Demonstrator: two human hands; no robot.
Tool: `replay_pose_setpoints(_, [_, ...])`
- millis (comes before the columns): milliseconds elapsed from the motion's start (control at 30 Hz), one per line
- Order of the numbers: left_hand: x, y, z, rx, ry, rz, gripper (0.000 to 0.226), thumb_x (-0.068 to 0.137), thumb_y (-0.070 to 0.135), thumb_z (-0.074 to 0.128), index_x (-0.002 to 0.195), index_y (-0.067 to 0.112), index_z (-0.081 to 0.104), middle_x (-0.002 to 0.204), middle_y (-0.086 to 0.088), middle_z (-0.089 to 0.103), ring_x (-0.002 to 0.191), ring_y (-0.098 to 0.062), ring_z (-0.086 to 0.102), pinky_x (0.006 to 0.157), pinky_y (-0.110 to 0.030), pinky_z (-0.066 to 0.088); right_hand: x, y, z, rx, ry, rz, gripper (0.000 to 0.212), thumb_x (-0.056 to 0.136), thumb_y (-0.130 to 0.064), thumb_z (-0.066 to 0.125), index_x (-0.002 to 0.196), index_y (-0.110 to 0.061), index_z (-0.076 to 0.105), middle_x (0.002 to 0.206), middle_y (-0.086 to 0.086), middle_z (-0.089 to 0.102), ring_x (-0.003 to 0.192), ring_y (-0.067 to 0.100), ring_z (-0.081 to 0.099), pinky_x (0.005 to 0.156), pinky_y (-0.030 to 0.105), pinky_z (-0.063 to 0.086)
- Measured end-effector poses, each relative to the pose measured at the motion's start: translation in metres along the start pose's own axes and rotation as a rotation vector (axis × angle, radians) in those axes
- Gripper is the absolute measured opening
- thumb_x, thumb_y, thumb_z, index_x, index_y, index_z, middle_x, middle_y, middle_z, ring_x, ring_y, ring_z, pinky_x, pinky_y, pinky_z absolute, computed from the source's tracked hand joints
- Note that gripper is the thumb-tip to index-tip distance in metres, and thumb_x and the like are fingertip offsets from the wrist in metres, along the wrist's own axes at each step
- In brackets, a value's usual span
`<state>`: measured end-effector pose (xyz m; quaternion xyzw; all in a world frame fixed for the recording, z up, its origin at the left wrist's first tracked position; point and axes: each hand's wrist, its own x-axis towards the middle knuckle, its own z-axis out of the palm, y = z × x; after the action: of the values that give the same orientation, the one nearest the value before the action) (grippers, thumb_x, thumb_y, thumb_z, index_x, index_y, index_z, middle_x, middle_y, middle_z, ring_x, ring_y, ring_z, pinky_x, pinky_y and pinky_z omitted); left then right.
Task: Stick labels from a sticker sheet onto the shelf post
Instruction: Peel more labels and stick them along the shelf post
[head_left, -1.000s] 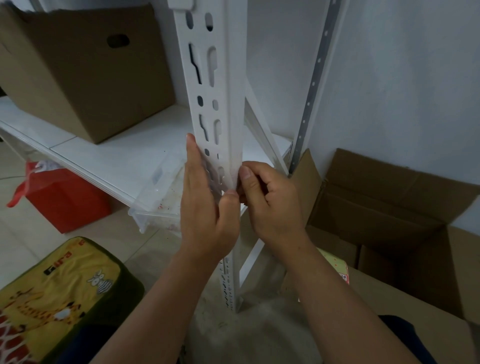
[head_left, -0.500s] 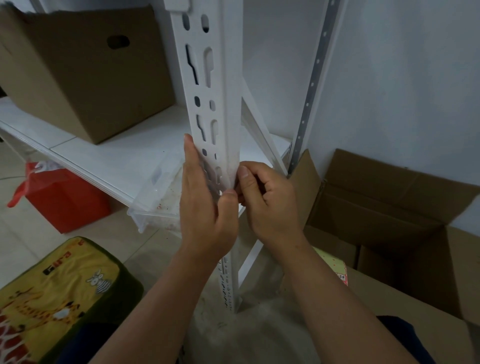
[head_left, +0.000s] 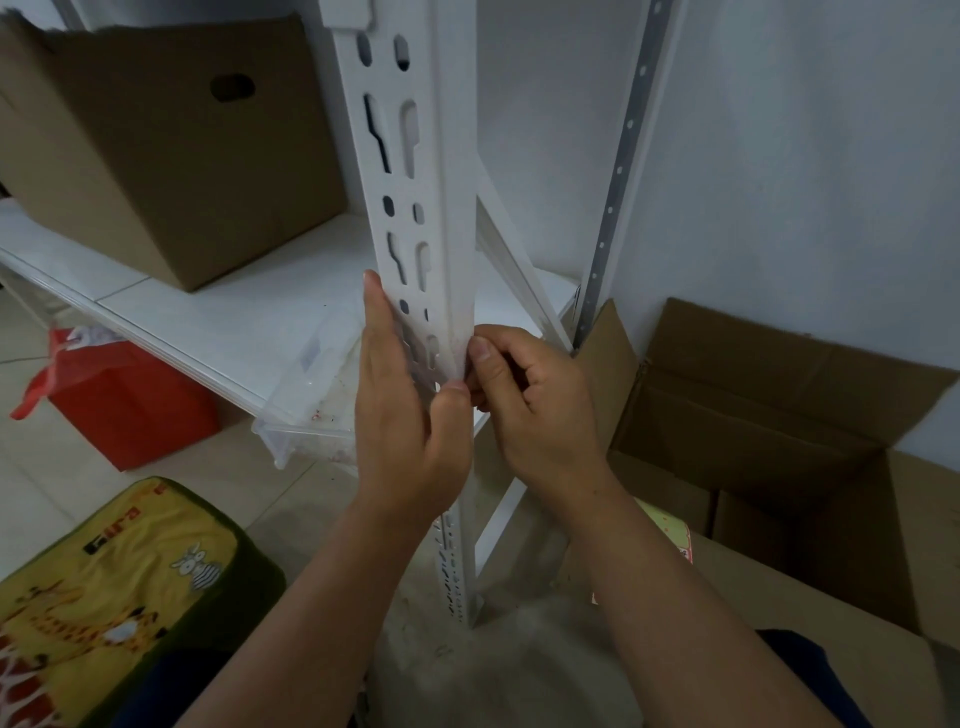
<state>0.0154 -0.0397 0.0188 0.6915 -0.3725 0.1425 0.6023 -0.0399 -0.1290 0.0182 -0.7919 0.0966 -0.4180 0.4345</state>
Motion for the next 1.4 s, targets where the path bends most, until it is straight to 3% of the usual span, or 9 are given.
replay_pose_setpoints(367, [0.001, 0.000, -0.001, 0.000, -0.002, 0.002, 0.083, 0.080, 0.028, 0.038, 0.153, 0.011, 0.003, 0.160, -0.014, 0.023, 0.145, -0.027, 0.031, 0.110, -0.043, 0.036, 0.001, -0.006, -0.004, 0.066, -0.032, 0.059, 0.018, 0.100, -0.018, 0.051, 0.103, -0.011, 0.068, 0.084, 0.003, 0.068, 0.074, 0.017, 0.065, 0.065, 0.043, 0.056])
replay_pose_setpoints(500, [0.002, -0.001, -0.001, 0.004, -0.005, 0.012, 0.085, 0.079, 0.026, 0.038, 0.154, 0.003, 0.004, 0.161, -0.016, 0.021, 0.147, -0.028, 0.028, 0.112, -0.044, 0.034, 0.002, -0.009, -0.005, 0.118, -0.036, 0.093, 0.018, 0.099, -0.013, 0.052, 0.098, -0.008, 0.069, 0.079, 0.006, 0.067, 0.071, 0.019, 0.063, 0.064, 0.042, 0.055])
replay_pose_setpoints(733, [0.002, -0.005, -0.002, -0.013, -0.015, 0.014, 0.084, 0.080, 0.024, 0.038, 0.154, 0.004, 0.004, 0.161, -0.016, 0.020, 0.148, -0.028, 0.026, 0.113, -0.053, 0.035, 0.005, -0.016, -0.004, 0.250, 0.001, 0.261, 0.018, 0.097, -0.007, 0.053, 0.086, -0.012, 0.067, 0.065, -0.007, 0.064, 0.058, 0.005, 0.062, 0.056, 0.014, 0.051])
replay_pose_setpoints(867, [0.003, -0.008, -0.007, 0.003, -0.067, 0.004, 0.085, 0.079, 0.026, 0.038, 0.156, 0.010, 0.004, 0.154, -0.020, 0.034, 0.121, -0.057, 0.045, 0.091, -0.069, 0.044, 0.005, -0.023, -0.002, 0.458, 0.067, 0.393, 0.015, 0.093, -0.002, 0.055, 0.086, 0.001, 0.068, 0.061, 0.004, 0.064, 0.053, 0.012, 0.060, 0.054, 0.022, 0.054])
replay_pose_setpoints(933, [0.003, -0.007, -0.008, 0.014, -0.078, 0.006, 0.084, 0.079, 0.027, 0.037, 0.155, 0.009, 0.006, 0.148, -0.025, 0.040, 0.113, -0.061, 0.047, 0.086, -0.071, 0.045, 0.006, -0.026, -0.003, 0.495, 0.079, 0.407, 0.014, 0.093, -0.002, 0.056, 0.086, 0.000, 0.068, 0.060, 0.002, 0.064, 0.053, 0.013, 0.060, 0.055, 0.023, 0.055])
replay_pose_setpoints(1133, [0.003, -0.004, -0.009, 0.020, -0.082, -0.011, 0.083, 0.080, 0.029, 0.037, 0.155, 0.007, 0.009, 0.135, -0.035, 0.046, 0.109, -0.062, 0.049, 0.086, -0.067, 0.047, 0.007, -0.032, -0.004, 0.471, 0.069, 0.391, 0.015, 0.093, -0.008, 0.058, 0.084, -0.012, 0.069, 0.063, -0.001, 0.065, 0.057, 0.014, 0.061, 0.058, 0.022, 0.056])
replay_pose_setpoints(1400, [0.003, -0.004, -0.005, -0.018, -0.042, -0.010, 0.083, 0.080, 0.026, 0.038, 0.155, 0.002, 0.010, 0.152, -0.021, 0.037, 0.127, -0.046, 0.048, 0.096, -0.061, 0.047, 0.008, -0.031, 0.000, 0.475, 0.097, 0.400, 0.020, 0.094, -0.009, 0.057, 0.081, -0.014, 0.071, 0.059, -0.002, 0.061, 0.055, 0.011, 0.056, 0.056, 0.019, 0.051])
